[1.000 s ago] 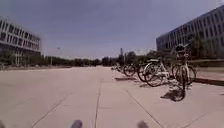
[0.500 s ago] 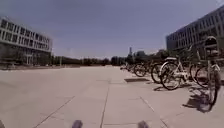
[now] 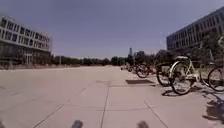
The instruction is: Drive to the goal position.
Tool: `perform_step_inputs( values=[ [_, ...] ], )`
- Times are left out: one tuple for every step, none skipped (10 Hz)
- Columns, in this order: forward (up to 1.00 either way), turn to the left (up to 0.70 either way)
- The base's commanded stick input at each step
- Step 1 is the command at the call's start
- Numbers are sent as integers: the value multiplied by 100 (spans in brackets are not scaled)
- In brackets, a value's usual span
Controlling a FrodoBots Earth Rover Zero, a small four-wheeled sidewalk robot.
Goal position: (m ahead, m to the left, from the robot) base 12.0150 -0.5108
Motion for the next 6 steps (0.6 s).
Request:
perform_step_inputs(
  values=[
    [85, 0],
    [85, 0],
    [85, 0],
    [85, 0],
    [85, 0],
    [85, 0]
  ],
)
